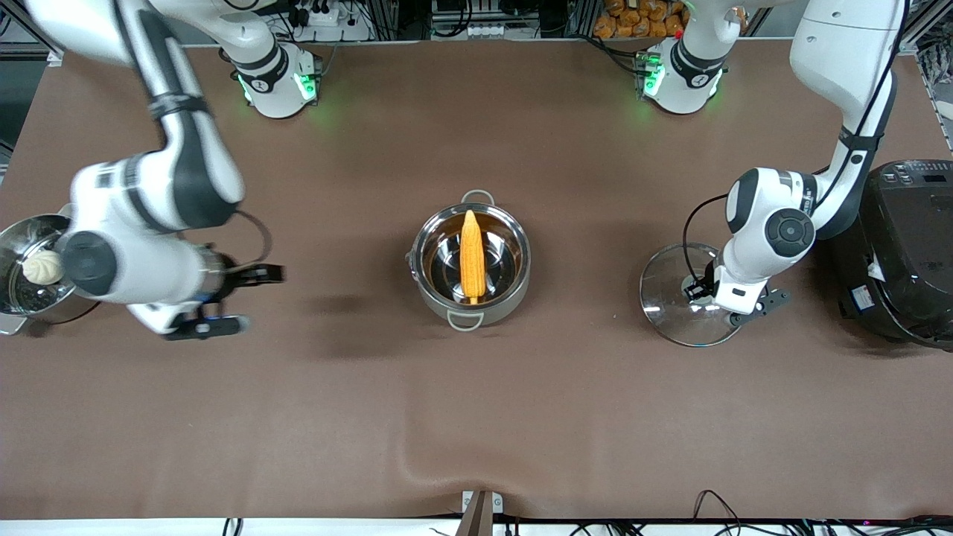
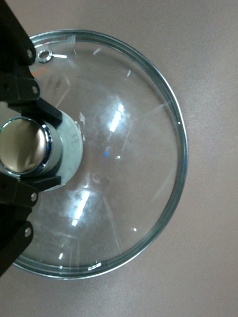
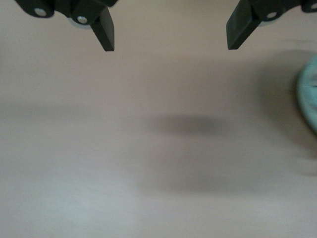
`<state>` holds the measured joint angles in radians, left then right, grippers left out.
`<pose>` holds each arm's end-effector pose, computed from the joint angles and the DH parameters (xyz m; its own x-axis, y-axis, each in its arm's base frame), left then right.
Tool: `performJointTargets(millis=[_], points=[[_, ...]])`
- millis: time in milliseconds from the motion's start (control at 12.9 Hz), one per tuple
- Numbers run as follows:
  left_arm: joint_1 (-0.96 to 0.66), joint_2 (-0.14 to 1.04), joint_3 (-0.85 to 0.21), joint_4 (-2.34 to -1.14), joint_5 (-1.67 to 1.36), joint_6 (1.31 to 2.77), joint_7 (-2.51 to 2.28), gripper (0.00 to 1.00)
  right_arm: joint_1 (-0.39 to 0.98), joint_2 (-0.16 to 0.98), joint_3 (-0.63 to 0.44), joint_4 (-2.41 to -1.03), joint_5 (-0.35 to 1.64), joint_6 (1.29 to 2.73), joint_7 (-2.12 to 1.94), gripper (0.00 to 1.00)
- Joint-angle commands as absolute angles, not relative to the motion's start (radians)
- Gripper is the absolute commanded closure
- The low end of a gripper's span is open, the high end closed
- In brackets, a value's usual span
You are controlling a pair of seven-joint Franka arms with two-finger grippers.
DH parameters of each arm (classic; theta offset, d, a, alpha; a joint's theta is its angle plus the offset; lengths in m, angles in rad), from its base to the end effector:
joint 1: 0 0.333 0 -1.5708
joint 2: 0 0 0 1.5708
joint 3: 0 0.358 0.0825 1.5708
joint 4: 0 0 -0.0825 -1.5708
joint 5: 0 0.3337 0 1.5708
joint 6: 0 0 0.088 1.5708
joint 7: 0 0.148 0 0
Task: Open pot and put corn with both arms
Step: 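Release the corn and withdraw the right gripper while the left gripper lowers the lid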
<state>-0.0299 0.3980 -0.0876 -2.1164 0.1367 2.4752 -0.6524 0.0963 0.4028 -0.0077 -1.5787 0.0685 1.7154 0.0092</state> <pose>0.5565 -0.0613 0.2588 0.9081 0.4188 -0.0023 0.4179 -0.9065 -0.0603 0.5980 0.0629 0.4068 0.9623 0.0662 -0.2638 0.0528 -0.9970 -0.0573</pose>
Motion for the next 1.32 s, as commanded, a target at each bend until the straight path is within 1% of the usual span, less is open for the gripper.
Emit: performJointTargets(millis=[0, 77, 155, 232, 310, 387, 465, 619, 697, 929, 1084, 1239], points=[[-0.026, 0.409, -0.091, -2.115, 0.169, 2.496, -0.646, 0.65, -0.008, 0.304, 0.018, -1.731, 0.046, 1.779, -0.055, 0.00], [-0.026, 0.422, -0.091, -2.112, 0.169, 2.511, -0.646, 0.58, -0.009, 0.241, 0.017, -1.808, 0.038, 1.830, -0.060, 0.00], [-0.028, 0.434, -0.091, -2.108, 0.169, 2.529, -0.646, 0.38, -0.024, 0.160, 0.017, -1.922, 0.017, 1.921, -0.064, 0.00], [-0.029, 0.440, -0.091, -2.105, 0.169, 2.537, -0.646, 0.25, -0.038, 0.119, 0.017, -1.983, 0.015, 1.980, -0.113, 0.00], [-0.031, 0.442, -0.091, -2.099, 0.169, 2.539, -0.646, 0.18, -0.060, 0.088, 0.018, -2.011, 0.015, 2.008, -0.179, 0.00], [-0.029, 0.442, -0.091, -2.097, 0.169, 2.539, -0.646, 0.11, -0.078, 0.065, 0.018, -2.008, 0.017, 1.999, -0.210, 0.00], [-0.029, 0.442, -0.091, -2.091, 0.169, 2.539, -0.646, 0.01, -0.081, 0.030, 0.018, -2.006, 0.015, 1.985, -0.213, 0.00], [-0.029, 0.428, -0.091, -2.082, 0.169, 2.537, -0.640, 0.00, -0.080, -0.046, 0.018, -1.991, 0.017, 1.918, -0.199, 0.00], [-0.029, 0.413, -0.091, -2.071, 0.169, 2.534, -0.646, 0.00, -0.078, -0.066, 0.020, -1.956, 0.017, 1.857, -0.171, 0.00], [-0.032, 0.339, -0.089, -2.057, 0.169, 2.504, -0.650, 0.00, -0.074, -0.063, 0.023, -1.786, 0.018, 1.659, -0.120, 0.00], [-0.029, 0.257, -0.091, -2.010, 0.169, 2.414, -0.646, 0.00, -0.069, -0.060, 0.026, -1.694, 0.028, 1.564, -0.129, 0.00], [-0.026, 0.180, -0.091, -1.944, 0.169, 2.292, -0.568, 0.00, -0.057, -0.055, 0.026, -1.634, 0.028, 1.525, -0.138, 0.00]])
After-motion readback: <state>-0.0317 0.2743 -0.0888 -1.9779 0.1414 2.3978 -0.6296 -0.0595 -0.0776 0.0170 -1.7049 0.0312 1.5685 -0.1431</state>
